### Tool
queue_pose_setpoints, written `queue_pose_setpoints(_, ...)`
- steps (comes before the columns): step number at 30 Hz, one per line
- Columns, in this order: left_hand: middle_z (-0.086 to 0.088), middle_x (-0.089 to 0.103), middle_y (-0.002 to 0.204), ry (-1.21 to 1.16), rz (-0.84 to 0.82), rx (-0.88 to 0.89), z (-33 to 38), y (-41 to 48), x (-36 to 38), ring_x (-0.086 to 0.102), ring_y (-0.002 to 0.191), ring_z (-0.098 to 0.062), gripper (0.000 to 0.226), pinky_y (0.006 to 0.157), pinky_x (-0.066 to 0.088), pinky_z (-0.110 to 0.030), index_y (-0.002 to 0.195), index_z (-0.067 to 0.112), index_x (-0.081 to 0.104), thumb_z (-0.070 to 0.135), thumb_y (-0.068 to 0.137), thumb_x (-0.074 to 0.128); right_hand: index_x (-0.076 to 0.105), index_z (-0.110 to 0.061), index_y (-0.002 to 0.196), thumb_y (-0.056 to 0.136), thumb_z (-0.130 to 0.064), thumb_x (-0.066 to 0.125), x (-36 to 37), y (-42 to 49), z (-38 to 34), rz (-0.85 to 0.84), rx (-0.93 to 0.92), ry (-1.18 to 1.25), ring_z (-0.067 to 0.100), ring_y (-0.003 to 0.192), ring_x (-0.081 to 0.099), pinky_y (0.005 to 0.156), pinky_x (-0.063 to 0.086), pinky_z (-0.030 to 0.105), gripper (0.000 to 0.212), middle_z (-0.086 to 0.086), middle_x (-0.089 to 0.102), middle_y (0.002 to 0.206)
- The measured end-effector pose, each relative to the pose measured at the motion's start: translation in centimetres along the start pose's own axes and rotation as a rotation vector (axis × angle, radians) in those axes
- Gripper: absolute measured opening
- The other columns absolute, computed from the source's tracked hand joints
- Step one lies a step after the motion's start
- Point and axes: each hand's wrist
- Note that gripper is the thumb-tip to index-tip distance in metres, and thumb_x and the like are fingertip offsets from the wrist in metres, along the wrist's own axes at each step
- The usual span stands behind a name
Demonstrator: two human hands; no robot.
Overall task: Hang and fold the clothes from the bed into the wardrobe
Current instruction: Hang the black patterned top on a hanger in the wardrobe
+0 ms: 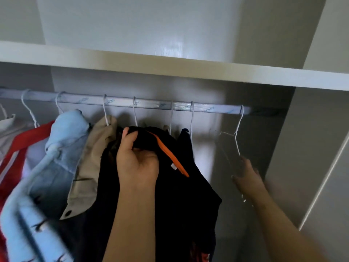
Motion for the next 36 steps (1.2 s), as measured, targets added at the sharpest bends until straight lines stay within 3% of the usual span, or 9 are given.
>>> queue_pose_setpoints(2, 0.006, 0.051, 0.060, 0.044, -0.037, 0.057, -0.5, 0.3, -0.1, 0.054, 0.047, 0.000, 0.027, 0.048, 0.047, -0.011, 0.079, 0.018, 0.044, -0.004, 0.092, 0.036, 0.028, -0.015, 0.144, 0.085, -0.005, 0.058, 0.7, 1.3, 0.6, 0.019, 0.039, 0.085, 0.041, 0.108, 0.057, 0.091, 0.045, 0.038, 0.067, 0.026, 0.056, 0.123)
queue_pose_setpoints(5, 0.008, 0.050, 0.065, 0.107, -0.015, 0.109, -1.1, 1.0, -0.2, 0.053, 0.050, 0.005, 0.029, 0.050, 0.046, -0.008, 0.081, 0.020, 0.043, -0.005, 0.093, 0.035, 0.051, -0.002, 0.125, 0.086, -0.002, 0.054, 1.3, 3.1, 1.0, 0.035, 0.026, 0.146, 0.034, 0.081, 0.061, 0.070, 0.045, 0.032, 0.039, 0.024, 0.062, 0.098)
queue_pose_setpoints(8, 0.006, 0.052, 0.049, 0.082, 0.000, 0.099, -1.4, 1.6, 0.1, 0.053, 0.042, -0.002, 0.029, 0.045, 0.046, -0.012, 0.074, 0.016, 0.042, -0.003, 0.094, 0.034, 0.062, -0.001, 0.102, 0.091, -0.004, 0.047, 1.7, 4.6, 0.9, 0.057, 0.003, 0.381, 0.017, 0.053, 0.044, 0.051, 0.032, 0.025, 0.019, 0.007, 0.051, 0.061)
queue_pose_setpoints(17, 0.000, 0.059, 0.053, 0.044, 0.087, -0.016, -1.8, 2.1, 0.2, 0.059, 0.043, -0.010, 0.021, 0.044, 0.050, -0.017, 0.079, 0.016, 0.049, 0.001, 0.092, 0.042, 0.059, -0.029, 0.077, 0.093, -0.017, 0.047, 3.3, 3.6, 1.5, 0.226, -0.115, 0.586, 0.017, 0.048, 0.037, 0.053, 0.030, 0.028, 0.023, -0.004, 0.043, 0.055)
queue_pose_setpoints(23, -0.009, 0.064, 0.102, 0.190, 0.106, -0.142, -0.4, 1.5, -1.6, 0.063, 0.084, -0.019, 0.024, 0.073, 0.054, -0.029, 0.113, 0.013, 0.056, 0.009, 0.095, 0.041, 0.057, -0.030, 0.075, 0.096, -0.030, 0.046, 4.5, -2.3, 1.2, 0.298, -0.110, 0.596, 0.018, 0.050, 0.042, 0.055, 0.037, 0.032, 0.024, -0.003, 0.046, 0.053)
queue_pose_setpoints(25, -0.010, 0.065, 0.110, 0.242, 0.141, -0.173, 0.7, 0.5, -2.3, 0.065, 0.091, -0.021, 0.027, 0.073, 0.057, -0.030, 0.119, 0.012, 0.057, 0.009, 0.096, 0.044, 0.057, -0.031, 0.076, 0.097, -0.030, 0.045, 5.0, -5.3, 1.3, 0.324, -0.088, 0.576, 0.018, 0.051, 0.044, 0.057, 0.038, 0.032, 0.024, -0.001, 0.050, 0.055)
queue_pose_setpoints(29, -0.005, 0.067, 0.091, 0.325, 0.161, -0.218, 3.8, -2.0, -3.3, 0.066, 0.071, -0.013, 0.018, 0.054, 0.054, -0.021, 0.106, 0.014, 0.063, 0.009, 0.092, 0.052, 0.054, -0.030, 0.079, 0.097, -0.025, 0.046, 5.6, -12.4, 1.2, 0.349, -0.059, 0.549, 0.015, 0.053, 0.047, 0.059, 0.039, 0.032, 0.021, -0.002, 0.050, 0.057)
queue_pose_setpoints(34, -0.008, 0.067, 0.104, 0.436, 0.123, -0.354, 7.0, -6.0, -4.8, 0.065, 0.091, -0.020, 0.027, 0.078, 0.055, -0.032, 0.116, 0.012, 0.062, 0.012, 0.091, 0.054, 0.055, -0.030, 0.071, 0.093, -0.014, 0.049, 6.5, -22.8, 1.4, 0.402, 0.013, 0.548, 0.015, 0.048, 0.039, 0.052, 0.034, 0.030, 0.028, -0.007, 0.046, 0.045)
queue_pose_setpoints(36, -0.005, 0.067, 0.102, 0.481, 0.116, -0.375, 7.5, -7.3, -5.2, 0.065, 0.089, -0.015, 0.025, 0.072, 0.054, -0.026, 0.114, 0.013, 0.063, 0.014, 0.091, 0.053, 0.053, -0.032, 0.069, 0.092, -0.008, 0.047, 6.9, -26.1, 1.4, 0.392, 0.025, 0.578, 0.016, 0.049, 0.037, 0.051, 0.034, 0.031, 0.034, -0.006, 0.046, 0.046)
Point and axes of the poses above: each hand's wrist, its own y-axis towards the middle knuckle, its own x-axis out of the palm, z = x × y
